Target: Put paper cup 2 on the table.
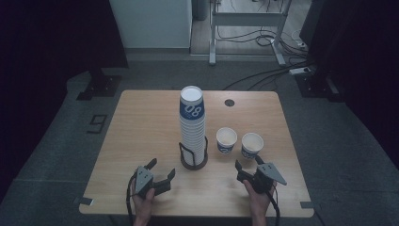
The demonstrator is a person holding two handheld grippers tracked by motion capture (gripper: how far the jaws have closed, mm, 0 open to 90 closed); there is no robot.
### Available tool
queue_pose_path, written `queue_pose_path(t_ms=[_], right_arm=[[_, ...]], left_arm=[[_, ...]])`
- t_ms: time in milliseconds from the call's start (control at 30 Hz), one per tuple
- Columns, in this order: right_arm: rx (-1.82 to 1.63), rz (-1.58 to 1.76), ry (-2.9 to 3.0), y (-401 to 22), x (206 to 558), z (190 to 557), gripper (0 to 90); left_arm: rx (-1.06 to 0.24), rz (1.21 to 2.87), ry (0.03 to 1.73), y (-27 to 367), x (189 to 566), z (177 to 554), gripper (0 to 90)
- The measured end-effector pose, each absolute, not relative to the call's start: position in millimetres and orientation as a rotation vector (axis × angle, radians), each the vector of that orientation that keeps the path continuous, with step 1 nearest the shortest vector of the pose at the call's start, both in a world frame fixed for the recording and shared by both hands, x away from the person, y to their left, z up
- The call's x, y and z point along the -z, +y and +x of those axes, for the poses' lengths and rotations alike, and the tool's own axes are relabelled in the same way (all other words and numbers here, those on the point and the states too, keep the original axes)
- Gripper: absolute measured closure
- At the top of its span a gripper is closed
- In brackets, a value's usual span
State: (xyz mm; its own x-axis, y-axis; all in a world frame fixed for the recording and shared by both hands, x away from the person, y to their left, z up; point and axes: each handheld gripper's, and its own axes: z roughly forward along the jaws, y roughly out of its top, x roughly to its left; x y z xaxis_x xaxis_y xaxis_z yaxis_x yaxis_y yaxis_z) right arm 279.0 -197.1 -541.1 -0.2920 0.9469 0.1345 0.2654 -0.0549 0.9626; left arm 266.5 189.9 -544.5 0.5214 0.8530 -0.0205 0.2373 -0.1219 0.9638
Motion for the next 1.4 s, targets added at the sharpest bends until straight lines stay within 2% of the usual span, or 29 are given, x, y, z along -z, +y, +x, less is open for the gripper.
queue_pose_path(t_ms=[333, 800, 1400], right_arm=[[-1.437, 1.223, 1.644, -167, 537, 264, 14.3], [-1.482, 1.115, 1.717, -128, 544, 265, 14.3], [-1.512, 1.086, 1.697, -119, 551, 265, 13.3]], left_arm=[[-0.702, 1.643, 0.952, 188, 545, 265, 14.1], [-0.705, 1.637, 0.940, 189, 545, 263, 14.1], [-0.696, 1.608, 0.941, 192, 545, 262, 14.1]])
